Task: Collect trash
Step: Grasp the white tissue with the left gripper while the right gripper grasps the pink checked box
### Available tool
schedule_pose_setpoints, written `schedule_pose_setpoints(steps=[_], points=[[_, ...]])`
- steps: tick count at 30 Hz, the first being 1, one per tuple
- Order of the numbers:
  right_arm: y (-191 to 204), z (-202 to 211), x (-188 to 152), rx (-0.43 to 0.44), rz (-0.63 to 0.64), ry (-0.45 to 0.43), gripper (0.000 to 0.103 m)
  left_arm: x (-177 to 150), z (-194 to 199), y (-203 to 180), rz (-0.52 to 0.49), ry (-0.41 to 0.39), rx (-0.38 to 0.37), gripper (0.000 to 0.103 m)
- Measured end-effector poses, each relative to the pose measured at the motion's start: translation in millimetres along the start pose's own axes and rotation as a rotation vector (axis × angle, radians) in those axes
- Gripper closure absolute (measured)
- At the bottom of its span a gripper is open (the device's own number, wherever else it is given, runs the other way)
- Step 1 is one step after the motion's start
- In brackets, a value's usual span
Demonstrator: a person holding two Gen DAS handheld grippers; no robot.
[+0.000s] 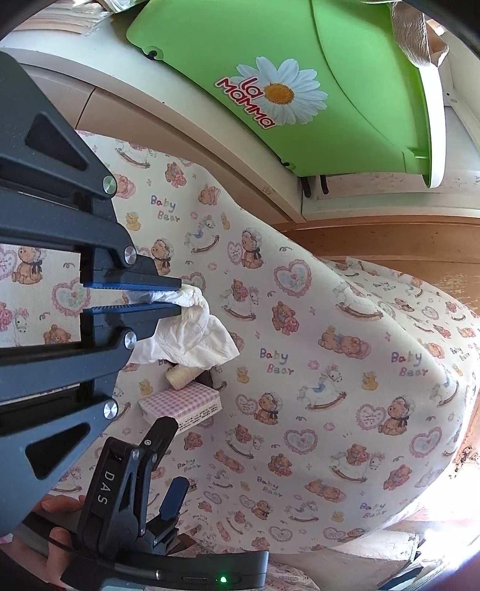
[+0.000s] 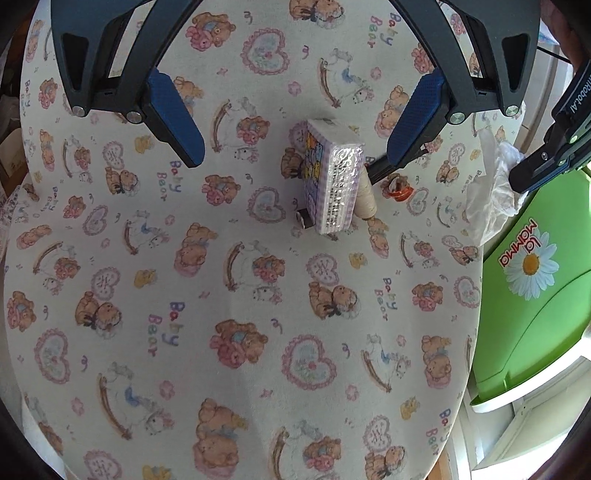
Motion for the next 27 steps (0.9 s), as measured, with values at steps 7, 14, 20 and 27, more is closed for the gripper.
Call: schedule_pose_setpoints(steps=[7,14,20,27], points=[[7.2,-12.9,-8.9,-0.014,0.038,0.025,0.025,-7.0,-7.3,0.1,0.007,0.031,0.003,0.097],[11.1,-18.9,-14.1,-0.015,0.061,0.049,0.075,-7.5,-7.1,0.7,0.014,0.035,0.004,0.097],[4.6,-3.1,-7.7,-0.009,0.038,0.013,0.077,-5.5,-3.1,4.9,0.019,0.028,0.005,0.097],[-7.1,31.5,8.7,0.001,0.001,-0.065,0.077,-3.5,9.9,10.9,0.001,-0.026,0.047,0.097]])
Point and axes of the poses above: each gripper's, at about its wrist camera, not at the fingertips, and z roughly against the way its jaws point, y to its left, x to its top, the point moved 9 cm from there along -z, roughly the way its jaws point, and after that the axes turned 12 degrees about -y, right-handed, at the moved point
